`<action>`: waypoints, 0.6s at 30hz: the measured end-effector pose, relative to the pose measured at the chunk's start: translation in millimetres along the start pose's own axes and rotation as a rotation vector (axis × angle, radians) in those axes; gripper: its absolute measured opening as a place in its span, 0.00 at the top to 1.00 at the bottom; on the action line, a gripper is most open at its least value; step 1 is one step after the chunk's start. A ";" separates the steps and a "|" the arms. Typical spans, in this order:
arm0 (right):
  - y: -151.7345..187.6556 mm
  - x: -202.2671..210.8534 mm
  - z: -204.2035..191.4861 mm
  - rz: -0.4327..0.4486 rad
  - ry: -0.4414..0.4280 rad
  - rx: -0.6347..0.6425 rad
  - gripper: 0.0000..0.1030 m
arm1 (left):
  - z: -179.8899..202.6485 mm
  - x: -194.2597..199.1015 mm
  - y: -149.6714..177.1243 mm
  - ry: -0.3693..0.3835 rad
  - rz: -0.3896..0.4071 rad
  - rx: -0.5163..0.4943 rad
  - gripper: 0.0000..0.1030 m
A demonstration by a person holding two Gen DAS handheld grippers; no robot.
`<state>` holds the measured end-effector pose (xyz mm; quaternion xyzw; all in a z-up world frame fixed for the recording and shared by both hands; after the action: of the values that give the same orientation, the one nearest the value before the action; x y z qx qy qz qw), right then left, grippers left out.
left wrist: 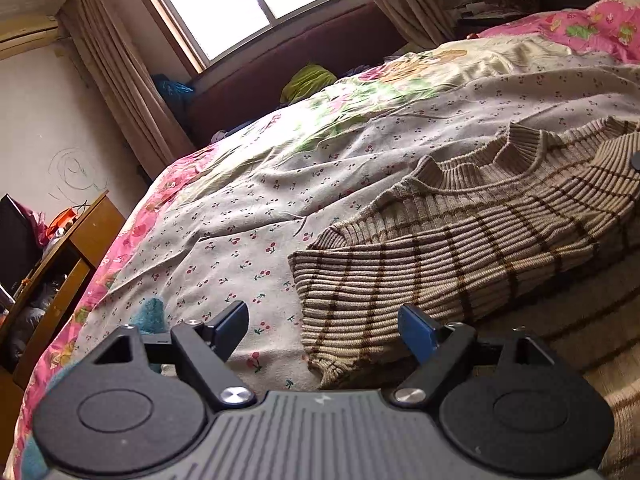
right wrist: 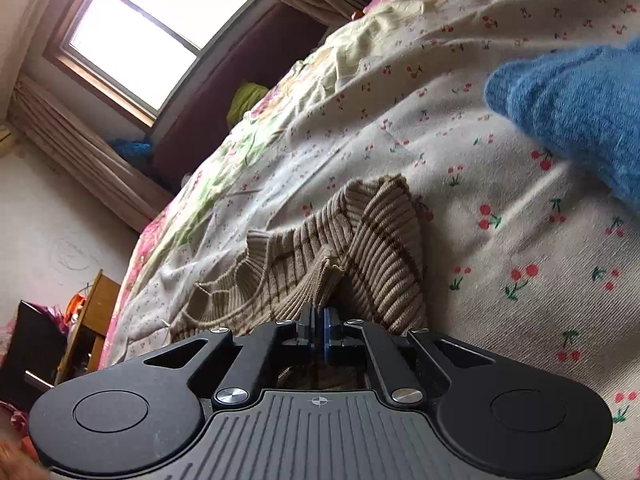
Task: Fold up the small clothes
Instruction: 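Fold the sleeve across the sweater body and release with the right gripper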
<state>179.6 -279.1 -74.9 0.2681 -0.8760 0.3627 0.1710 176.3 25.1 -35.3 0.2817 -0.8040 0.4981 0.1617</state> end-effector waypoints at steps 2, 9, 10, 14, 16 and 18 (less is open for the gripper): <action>0.6 0.1 1.3 0.007 0.030 0.028 0.97 | -2.3 -9.2 -3.7 -0.001 -0.013 0.044 0.09; 8.5 -7.5 7.2 -0.044 0.025 0.035 0.90 | -5.4 -46.1 11.3 -0.023 -0.099 0.078 0.00; 7.9 -6.1 7.5 -0.043 0.025 0.035 0.90 | -8.3 -45.4 12.3 -0.027 -0.102 0.075 0.00; 5.1 4.7 10.6 -0.025 0.046 0.016 0.90 | -22.6 -34.0 15.5 -0.032 -0.092 0.099 0.00; 4.8 10.3 7.8 -0.015 0.059 0.029 0.90 | -30.3 -27.7 17.7 -0.029 -0.085 0.131 0.00; 8.0 13.5 4.4 -0.031 0.088 0.055 0.90 | -34.1 -27.6 23.0 -0.014 -0.106 0.146 0.00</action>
<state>163.6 -282.2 -75.5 0.2703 -0.8530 0.3953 0.2075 183.2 71.5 -51.1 0.3386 -0.7505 0.5441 0.1613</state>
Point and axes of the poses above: each gripper's, at about its wrist camera, not at the fingertips, and x roughly against the way its jaws point, z to its right, y to its underside, the point moved 4 cm from there along -x, roughly the way its jaws point, and after that the axes turned 2 degrees about -y, right-handed, at the moved point
